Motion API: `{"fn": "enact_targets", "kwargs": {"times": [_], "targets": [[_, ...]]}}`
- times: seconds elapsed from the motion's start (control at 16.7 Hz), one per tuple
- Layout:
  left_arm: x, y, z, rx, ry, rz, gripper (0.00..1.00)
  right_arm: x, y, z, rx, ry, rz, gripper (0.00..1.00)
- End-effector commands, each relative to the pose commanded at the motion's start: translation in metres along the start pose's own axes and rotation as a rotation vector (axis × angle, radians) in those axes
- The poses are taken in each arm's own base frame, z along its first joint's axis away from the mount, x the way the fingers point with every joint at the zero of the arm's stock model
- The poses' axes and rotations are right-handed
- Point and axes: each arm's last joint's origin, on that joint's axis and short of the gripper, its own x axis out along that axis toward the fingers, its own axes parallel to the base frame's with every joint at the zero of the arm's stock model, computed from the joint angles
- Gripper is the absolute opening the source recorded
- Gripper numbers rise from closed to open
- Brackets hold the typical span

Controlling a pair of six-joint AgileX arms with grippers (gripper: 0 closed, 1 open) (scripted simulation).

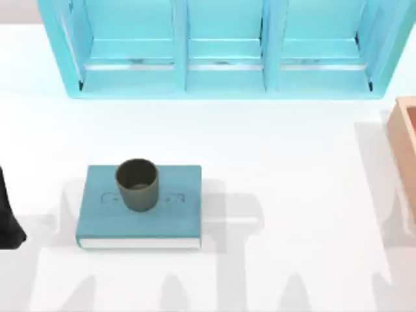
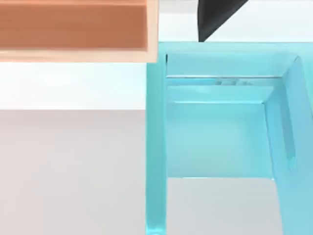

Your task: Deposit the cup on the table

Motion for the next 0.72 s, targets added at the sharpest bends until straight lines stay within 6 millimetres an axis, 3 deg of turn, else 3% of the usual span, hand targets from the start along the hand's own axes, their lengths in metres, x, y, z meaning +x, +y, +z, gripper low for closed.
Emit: {"fn": "enact_targets", "kwargs": {"times": [0.18,0.36,0.54,0.72], "targets": [[0.000,0.000,0.000,0.000,0.000,0.000,1.00,0.000,0.001,0.002,0.004,0.004,0.004,1.00],[0.000,0.000,0.000,0.000,0.000,0.000,1.00,0.000,0.005,0.020,0.042,0.041,0.038,1.00],[0.000,0.000,0.000,0.000,0.000,0.000,1.00,0.004,0.014,0.055,0.106,0.112,0.089,1.00],[0.000,0.000,0.000,0.000,0.000,0.000,1.00,0.015,0.029,0.111,0.177,0.193,0.142,1.00]]}}
